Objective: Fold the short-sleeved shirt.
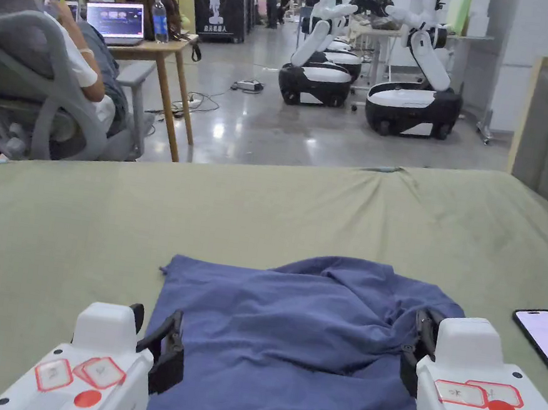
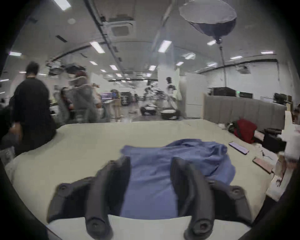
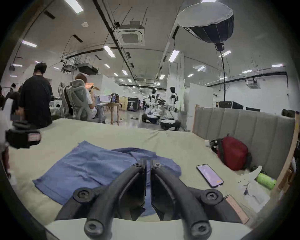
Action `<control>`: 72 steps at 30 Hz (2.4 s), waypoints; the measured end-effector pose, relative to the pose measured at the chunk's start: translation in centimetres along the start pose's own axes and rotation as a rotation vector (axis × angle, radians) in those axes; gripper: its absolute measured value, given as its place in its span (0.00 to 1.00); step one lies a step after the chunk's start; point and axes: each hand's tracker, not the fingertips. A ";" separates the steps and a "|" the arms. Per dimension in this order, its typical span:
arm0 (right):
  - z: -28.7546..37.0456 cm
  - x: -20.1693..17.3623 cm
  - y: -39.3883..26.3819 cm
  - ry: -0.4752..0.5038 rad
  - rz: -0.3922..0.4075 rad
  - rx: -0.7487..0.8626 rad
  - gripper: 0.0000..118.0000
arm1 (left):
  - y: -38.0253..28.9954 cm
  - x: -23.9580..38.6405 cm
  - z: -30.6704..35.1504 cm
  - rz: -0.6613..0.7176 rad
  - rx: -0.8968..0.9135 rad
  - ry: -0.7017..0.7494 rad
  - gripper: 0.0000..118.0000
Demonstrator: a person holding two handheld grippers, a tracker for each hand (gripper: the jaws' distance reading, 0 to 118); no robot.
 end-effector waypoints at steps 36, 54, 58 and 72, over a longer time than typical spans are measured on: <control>-8.1 -1.7 -4.6 0.043 0.010 -0.119 0.05 | 1.5 -6.2 -41.5 0.014 -0.569 -0.002 0.36; -16.7 6.0 -6.3 0.109 -0.079 -0.656 0.03 | 4.3 -7.1 -36.4 0.033 -0.497 -0.042 0.01; -15.1 5.3 -2.1 0.133 -0.057 -0.482 0.03 | 6.2 -7.6 -34.4 0.143 -0.442 -0.063 0.01; -20.2 6.4 25.6 -0.055 0.032 0.024 0.03 | 27.1 -12.6 -22.5 0.153 -0.036 -0.003 0.01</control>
